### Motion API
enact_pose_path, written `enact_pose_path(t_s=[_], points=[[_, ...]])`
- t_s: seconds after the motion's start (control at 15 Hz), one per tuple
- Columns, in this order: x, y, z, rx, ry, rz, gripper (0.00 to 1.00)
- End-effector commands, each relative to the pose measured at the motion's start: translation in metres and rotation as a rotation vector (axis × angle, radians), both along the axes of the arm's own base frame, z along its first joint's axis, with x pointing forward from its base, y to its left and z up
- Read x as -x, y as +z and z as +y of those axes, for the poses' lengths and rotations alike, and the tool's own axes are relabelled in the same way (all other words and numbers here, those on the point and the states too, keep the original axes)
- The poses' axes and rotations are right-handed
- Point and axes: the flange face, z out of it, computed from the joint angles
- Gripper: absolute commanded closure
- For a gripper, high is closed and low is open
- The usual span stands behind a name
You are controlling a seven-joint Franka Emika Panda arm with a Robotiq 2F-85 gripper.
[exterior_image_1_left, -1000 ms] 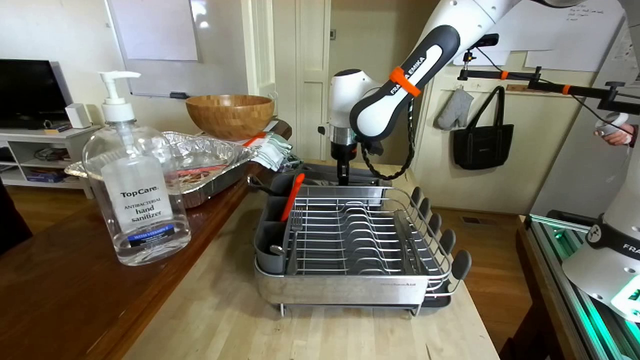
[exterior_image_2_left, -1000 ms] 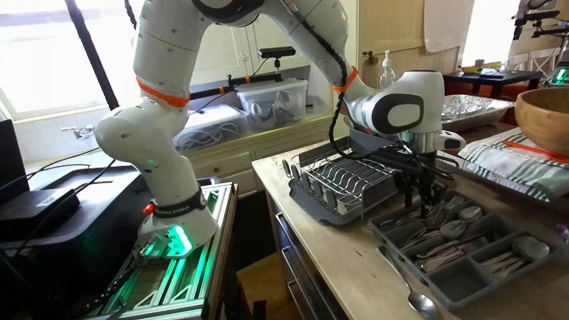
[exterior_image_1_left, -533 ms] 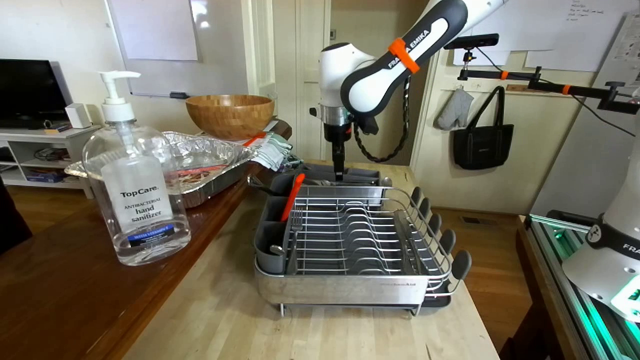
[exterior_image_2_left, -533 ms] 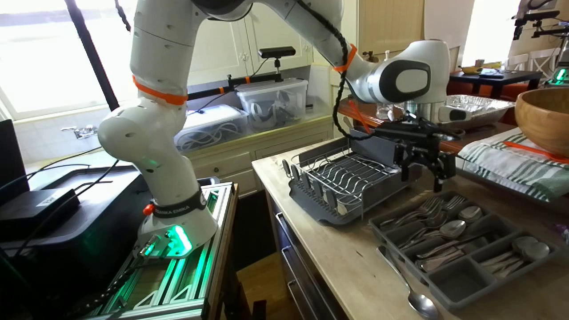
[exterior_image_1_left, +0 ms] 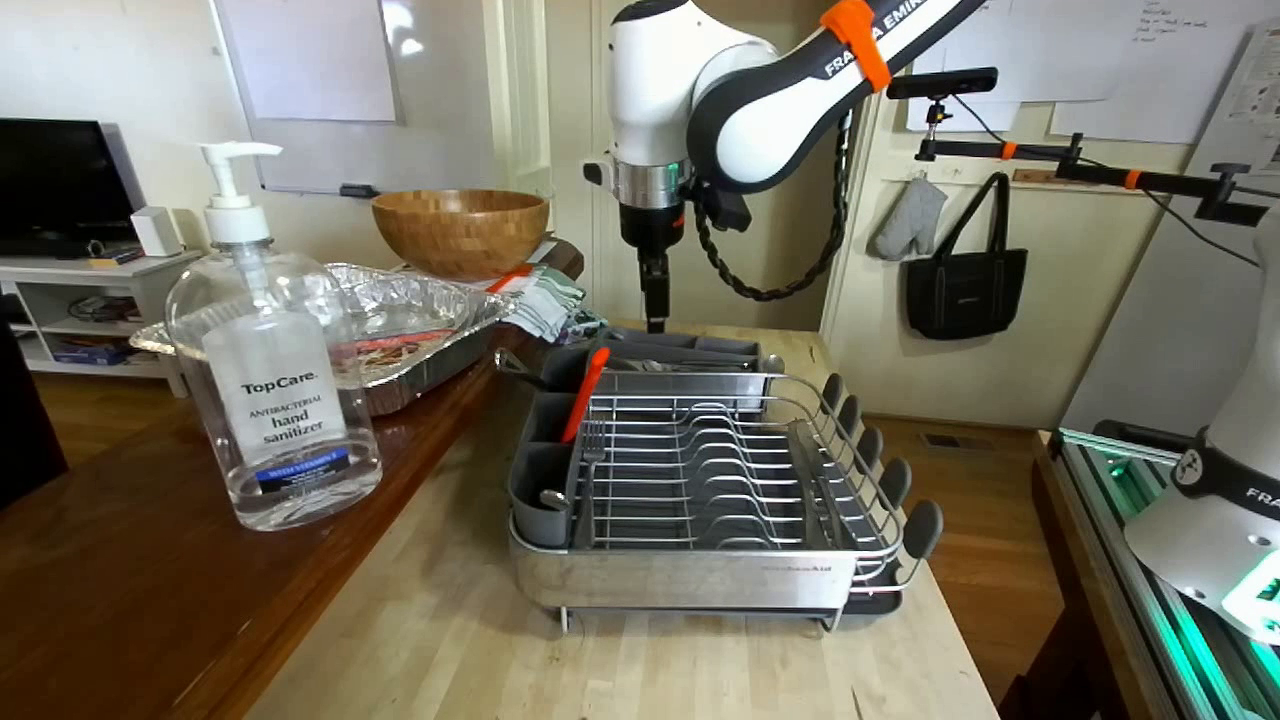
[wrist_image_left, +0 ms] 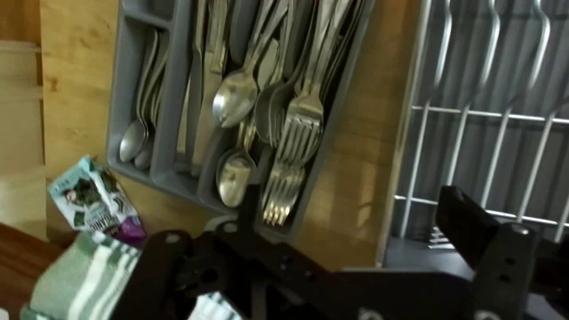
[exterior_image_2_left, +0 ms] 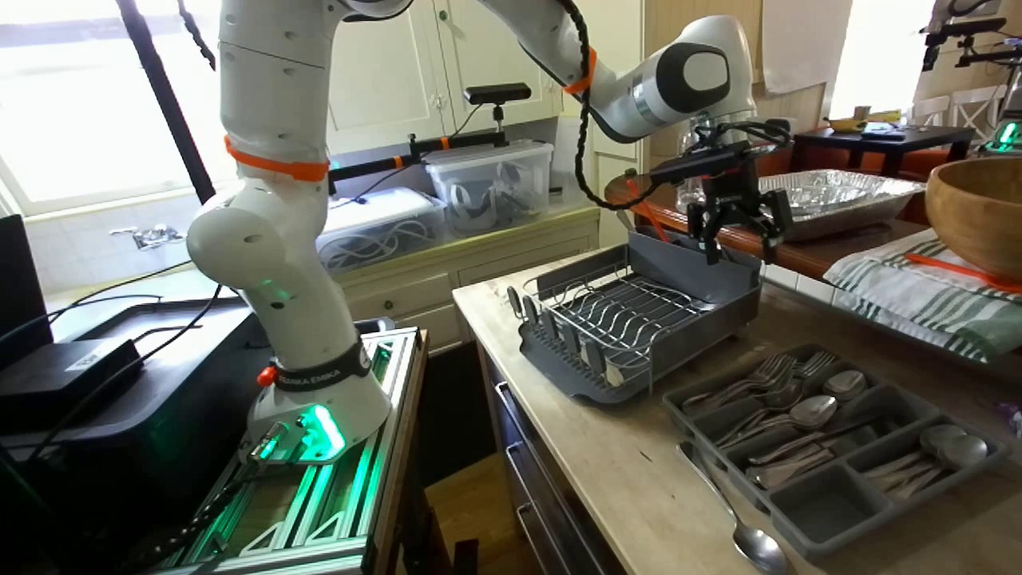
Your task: Put the forks in the gray tray
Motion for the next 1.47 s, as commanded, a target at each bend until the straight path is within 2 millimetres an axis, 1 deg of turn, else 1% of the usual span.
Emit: enact_pose_path(t_s=[0.0, 0.07, 0.13, 0.2, 0.27, 0.47, 0.73, 0.8, 0.87, 1.0, 1.13, 1.2, 1.27, 1.4], points=[[0.008, -0.002, 0.053, 0.028, 0.198, -0.027, 0.00], [0.012, -0.001, 0.066, 0.037, 0.253, -0.025, 0.00], [0.020, 0.001, 0.075, 0.059, 0.292, -0.028, 0.00], [0.026, 0.002, 0.082, 0.070, 0.317, -0.038, 0.00], [0.037, 0.006, 0.085, 0.085, 0.326, -0.056, 0.00], [0.069, 0.012, 0.085, 0.112, 0.297, -0.073, 0.00], [0.109, 0.016, 0.079, 0.160, 0.255, -0.068, 0.00], [0.113, 0.013, 0.069, 0.156, 0.197, -0.051, 0.00], [0.091, 0.014, 0.081, 0.133, 0.249, -0.055, 0.00], [0.103, 0.014, 0.074, 0.136, 0.220, -0.052, 0.00], [0.106, 0.014, 0.071, 0.136, 0.211, -0.052, 0.00], [0.101, 0.016, 0.080, 0.152, 0.292, -0.051, 0.00], [0.103, 0.017, 0.089, 0.142, 0.364, -0.078, 0.00], [0.119, 0.016, 0.110, 0.131, 0.467, -0.122, 0.00]])
